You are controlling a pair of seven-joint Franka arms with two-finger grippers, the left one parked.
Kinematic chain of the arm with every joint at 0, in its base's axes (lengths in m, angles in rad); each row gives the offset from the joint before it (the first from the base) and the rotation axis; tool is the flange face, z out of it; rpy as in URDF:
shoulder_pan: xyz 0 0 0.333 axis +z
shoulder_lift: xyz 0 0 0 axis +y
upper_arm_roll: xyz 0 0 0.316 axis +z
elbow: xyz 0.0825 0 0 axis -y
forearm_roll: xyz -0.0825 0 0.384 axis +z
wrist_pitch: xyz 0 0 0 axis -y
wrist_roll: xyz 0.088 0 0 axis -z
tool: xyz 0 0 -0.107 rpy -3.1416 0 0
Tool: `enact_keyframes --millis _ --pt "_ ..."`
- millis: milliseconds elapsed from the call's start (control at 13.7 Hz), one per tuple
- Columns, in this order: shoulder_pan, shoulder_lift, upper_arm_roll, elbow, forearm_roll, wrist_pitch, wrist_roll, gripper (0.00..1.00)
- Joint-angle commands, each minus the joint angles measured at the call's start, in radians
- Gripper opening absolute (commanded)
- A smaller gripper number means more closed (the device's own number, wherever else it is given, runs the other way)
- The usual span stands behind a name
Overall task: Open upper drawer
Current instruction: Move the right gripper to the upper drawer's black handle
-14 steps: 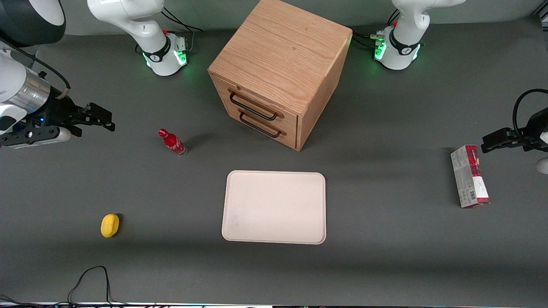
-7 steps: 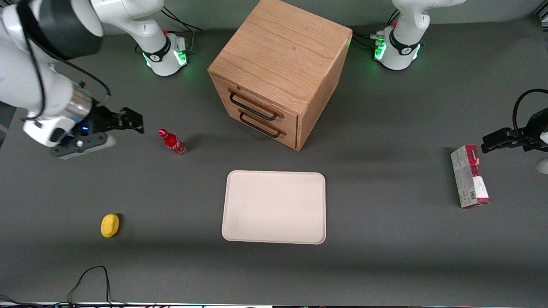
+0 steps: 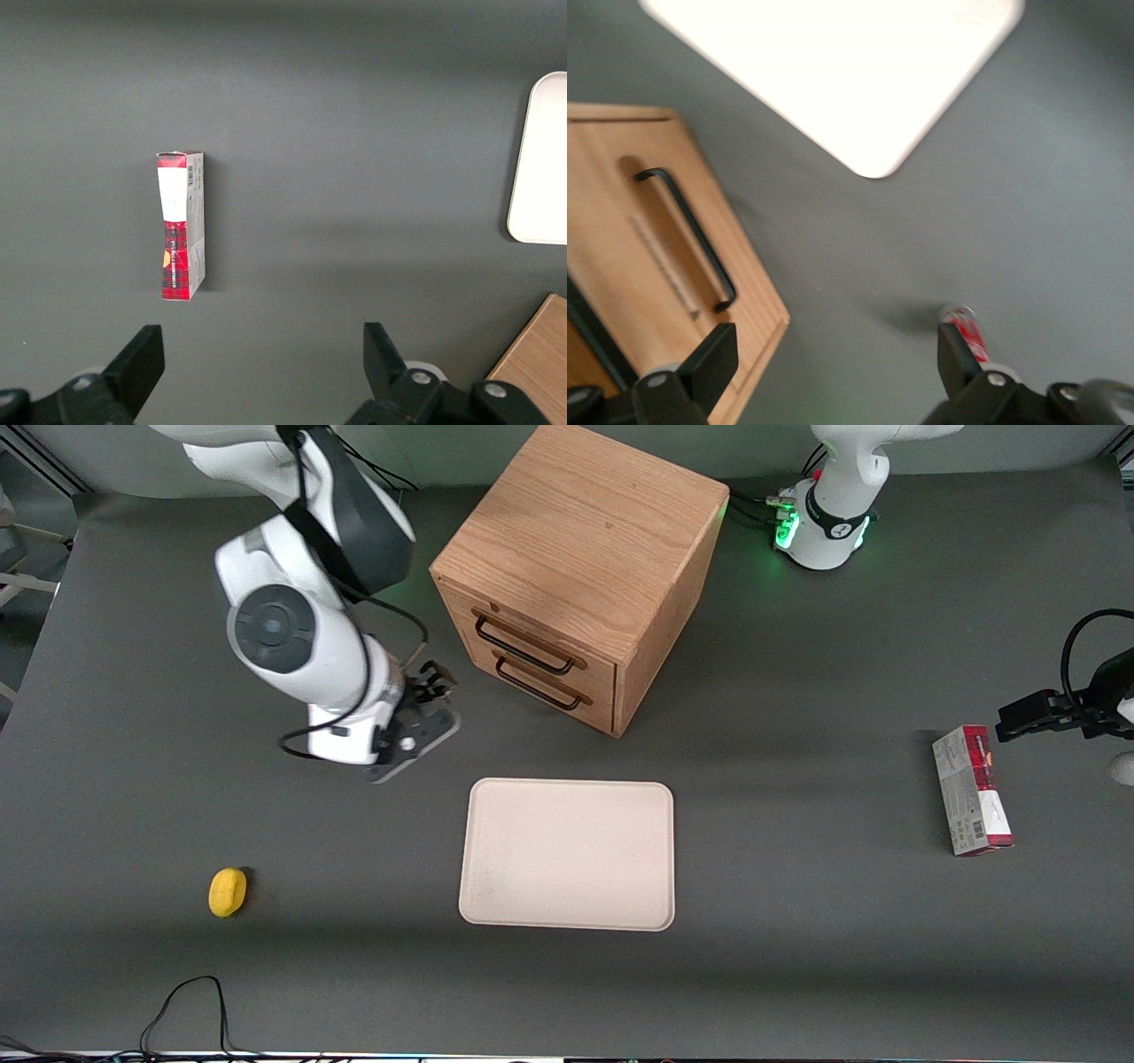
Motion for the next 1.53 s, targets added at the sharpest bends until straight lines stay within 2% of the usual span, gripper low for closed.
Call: enact_keyframes --millis 0,219,657,803,1168,1387,1460 --pt "0.005 0.032 0.074 0.052 0.023 -0.023 -0.072 1.0" --pt "0.04 0.059 0.102 0.052 0.024 -0.023 -0.113 1.0" --pt "0.052 0.095 0.108 0.048 0.029 -0.063 -0.191 1.0" --pt "0.054 0.108 0.108 0.04 0.07 -0.063 -0.191 1.0" --pt "0.054 0.111 0.108 0.043 0.081 -0.063 -0.181 1.0" --pt "0.054 0.132 0.107 0.049 0.17 -0.061 -0.196 1.0" --pt "0.055 0.132 0.105 0.048 0.17 -0.061 -0.196 1.0"
